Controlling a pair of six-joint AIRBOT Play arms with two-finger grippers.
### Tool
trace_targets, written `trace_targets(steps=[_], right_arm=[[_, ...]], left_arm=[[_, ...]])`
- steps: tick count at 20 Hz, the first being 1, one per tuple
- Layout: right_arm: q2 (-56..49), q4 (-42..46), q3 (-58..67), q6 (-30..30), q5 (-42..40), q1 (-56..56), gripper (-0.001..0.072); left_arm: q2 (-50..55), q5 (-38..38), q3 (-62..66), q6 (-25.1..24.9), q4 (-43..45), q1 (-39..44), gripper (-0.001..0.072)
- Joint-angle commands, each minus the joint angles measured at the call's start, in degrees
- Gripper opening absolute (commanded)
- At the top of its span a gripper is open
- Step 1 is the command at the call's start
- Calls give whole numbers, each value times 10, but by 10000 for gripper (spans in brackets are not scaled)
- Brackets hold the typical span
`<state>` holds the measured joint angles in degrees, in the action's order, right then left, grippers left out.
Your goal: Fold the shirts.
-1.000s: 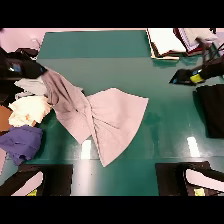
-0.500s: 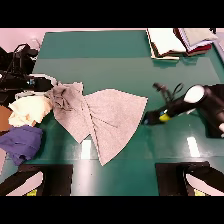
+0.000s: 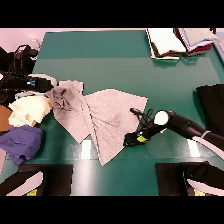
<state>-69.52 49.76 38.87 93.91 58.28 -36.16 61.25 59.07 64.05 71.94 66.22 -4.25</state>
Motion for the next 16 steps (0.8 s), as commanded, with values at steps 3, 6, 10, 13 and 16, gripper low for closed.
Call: trace_targets(steps=[3,6,10,13,16], right_arm=[[-67,-22,31,11,-64,-64,436],[-67,-22,31,12,-107,-80,214],[-41,-14,33,9,-139,-89,14],[37,73,86,8,-91,-41,13],[138,144,198,9,-11,61,12]], left_arm=[[0,0,0,0,0,0,21],[0,0,0,0,0,0,21],[-4,0,7,0,0,0,21],[-23,5,71,9,0,0,20],[-61,15,190,28,0,0,21]])
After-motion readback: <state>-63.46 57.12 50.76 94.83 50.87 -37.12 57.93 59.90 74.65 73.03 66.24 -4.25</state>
